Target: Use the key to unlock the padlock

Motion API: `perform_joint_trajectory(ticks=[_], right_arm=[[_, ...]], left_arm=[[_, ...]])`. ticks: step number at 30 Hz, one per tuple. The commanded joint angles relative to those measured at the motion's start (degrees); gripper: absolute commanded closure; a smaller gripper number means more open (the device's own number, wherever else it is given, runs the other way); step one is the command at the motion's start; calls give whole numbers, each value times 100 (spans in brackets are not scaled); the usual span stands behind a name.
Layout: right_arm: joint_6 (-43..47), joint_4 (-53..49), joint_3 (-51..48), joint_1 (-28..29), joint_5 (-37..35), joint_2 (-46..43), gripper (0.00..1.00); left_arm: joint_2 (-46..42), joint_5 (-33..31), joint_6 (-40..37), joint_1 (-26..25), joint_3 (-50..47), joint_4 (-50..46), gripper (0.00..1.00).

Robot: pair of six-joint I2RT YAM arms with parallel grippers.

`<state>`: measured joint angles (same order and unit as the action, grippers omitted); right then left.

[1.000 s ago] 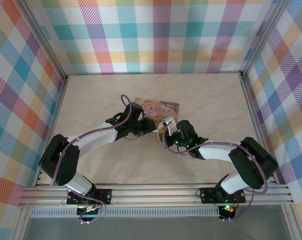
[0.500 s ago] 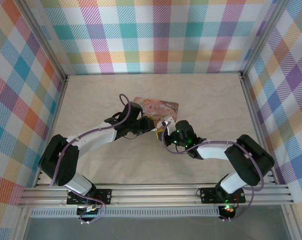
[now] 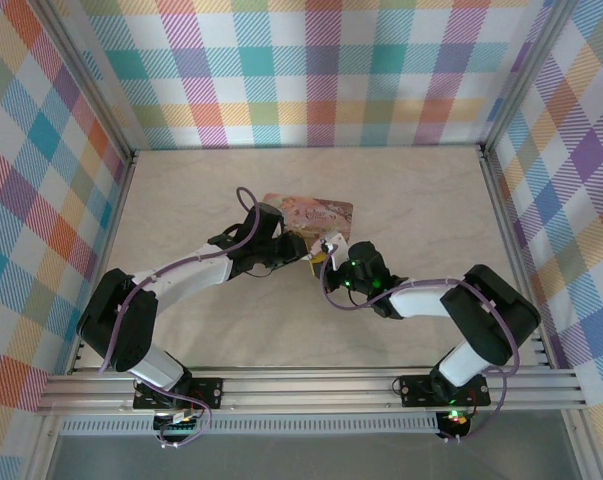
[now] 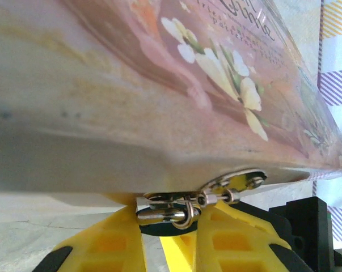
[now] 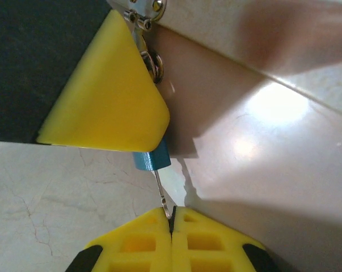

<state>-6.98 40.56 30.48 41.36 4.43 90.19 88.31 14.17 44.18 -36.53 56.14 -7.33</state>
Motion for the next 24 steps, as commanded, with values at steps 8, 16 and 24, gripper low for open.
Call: perform_joint_trajectory(ticks=[8, 16, 24], right_arm=[[-176, 563, 226, -14, 240, -20, 100], [-417, 534, 239, -223, 725, -20, 100], [-394, 575, 471, -230, 917, 49, 100]], left_arm=[[-169, 323, 42, -55, 54, 114, 92], [-174, 331, 46, -53, 13, 144, 92], [-139, 340, 16, -60, -12, 165, 92]])
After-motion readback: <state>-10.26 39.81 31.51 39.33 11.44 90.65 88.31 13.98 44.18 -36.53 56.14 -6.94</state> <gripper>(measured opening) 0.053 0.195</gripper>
